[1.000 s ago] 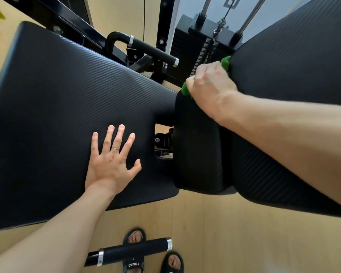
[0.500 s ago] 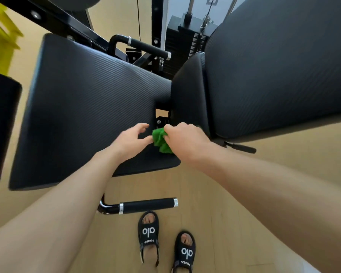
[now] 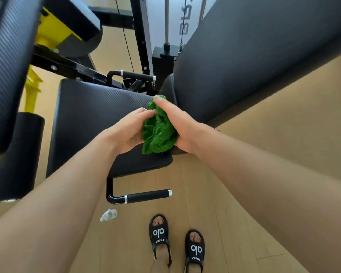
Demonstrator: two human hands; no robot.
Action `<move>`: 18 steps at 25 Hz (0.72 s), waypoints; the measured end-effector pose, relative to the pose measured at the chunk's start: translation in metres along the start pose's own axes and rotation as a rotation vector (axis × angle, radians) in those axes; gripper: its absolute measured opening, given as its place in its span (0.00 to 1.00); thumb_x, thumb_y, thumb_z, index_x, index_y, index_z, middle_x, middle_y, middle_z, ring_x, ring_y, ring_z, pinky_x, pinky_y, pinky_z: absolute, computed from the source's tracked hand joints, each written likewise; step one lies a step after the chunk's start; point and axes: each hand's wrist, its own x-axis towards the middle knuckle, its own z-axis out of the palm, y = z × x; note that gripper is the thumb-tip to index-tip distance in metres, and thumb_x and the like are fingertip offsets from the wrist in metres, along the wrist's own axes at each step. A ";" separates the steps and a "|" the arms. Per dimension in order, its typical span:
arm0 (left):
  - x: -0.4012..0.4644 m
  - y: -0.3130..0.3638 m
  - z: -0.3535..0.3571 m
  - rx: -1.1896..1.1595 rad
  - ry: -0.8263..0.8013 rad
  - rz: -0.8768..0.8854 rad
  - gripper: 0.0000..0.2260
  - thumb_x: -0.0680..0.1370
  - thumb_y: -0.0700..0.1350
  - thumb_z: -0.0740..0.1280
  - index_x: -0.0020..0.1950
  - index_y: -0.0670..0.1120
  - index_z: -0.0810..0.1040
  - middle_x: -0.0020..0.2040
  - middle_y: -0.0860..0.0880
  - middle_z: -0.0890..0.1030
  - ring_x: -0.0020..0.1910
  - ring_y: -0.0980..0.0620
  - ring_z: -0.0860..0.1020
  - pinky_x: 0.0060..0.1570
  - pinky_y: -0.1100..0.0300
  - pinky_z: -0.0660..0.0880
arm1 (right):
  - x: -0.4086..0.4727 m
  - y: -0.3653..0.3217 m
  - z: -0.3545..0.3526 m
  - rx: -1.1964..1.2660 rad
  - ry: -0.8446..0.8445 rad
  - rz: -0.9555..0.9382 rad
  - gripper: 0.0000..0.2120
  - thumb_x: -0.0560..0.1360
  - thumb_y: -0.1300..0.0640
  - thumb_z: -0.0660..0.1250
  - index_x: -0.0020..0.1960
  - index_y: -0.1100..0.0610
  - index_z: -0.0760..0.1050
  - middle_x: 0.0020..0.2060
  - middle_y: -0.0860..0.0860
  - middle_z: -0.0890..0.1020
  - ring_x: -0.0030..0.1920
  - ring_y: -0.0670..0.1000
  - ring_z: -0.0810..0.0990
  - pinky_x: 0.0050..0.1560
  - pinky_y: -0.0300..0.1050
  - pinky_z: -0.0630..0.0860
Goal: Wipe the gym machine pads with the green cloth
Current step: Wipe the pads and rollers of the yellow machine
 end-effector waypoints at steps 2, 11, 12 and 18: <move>-0.015 0.018 0.016 0.036 0.000 0.029 0.16 0.84 0.49 0.64 0.69 0.43 0.74 0.62 0.42 0.85 0.60 0.44 0.85 0.60 0.44 0.81 | -0.027 -0.007 -0.011 -0.050 0.063 -0.046 0.32 0.66 0.45 0.79 0.64 0.60 0.76 0.53 0.58 0.85 0.52 0.60 0.85 0.56 0.60 0.81; -0.078 0.083 0.120 0.246 0.011 0.072 0.16 0.80 0.50 0.70 0.63 0.43 0.79 0.58 0.44 0.86 0.56 0.46 0.86 0.55 0.50 0.83 | -0.147 -0.042 -0.104 0.090 0.156 -0.217 0.13 0.80 0.57 0.67 0.62 0.60 0.79 0.55 0.57 0.85 0.53 0.57 0.85 0.55 0.55 0.81; -0.082 0.087 0.134 0.296 -0.009 0.075 0.15 0.79 0.51 0.71 0.61 0.43 0.79 0.56 0.43 0.86 0.54 0.46 0.86 0.53 0.51 0.84 | -0.163 -0.043 -0.119 0.131 0.165 -0.240 0.13 0.80 0.57 0.66 0.63 0.59 0.78 0.56 0.57 0.85 0.54 0.56 0.85 0.56 0.55 0.81; -0.083 0.101 0.226 0.556 -0.296 0.065 0.24 0.69 0.60 0.77 0.59 0.48 0.80 0.51 0.48 0.88 0.51 0.49 0.87 0.54 0.48 0.84 | -0.246 -0.016 -0.192 0.289 0.413 -0.348 0.14 0.79 0.57 0.68 0.63 0.57 0.77 0.54 0.56 0.85 0.53 0.55 0.85 0.56 0.54 0.81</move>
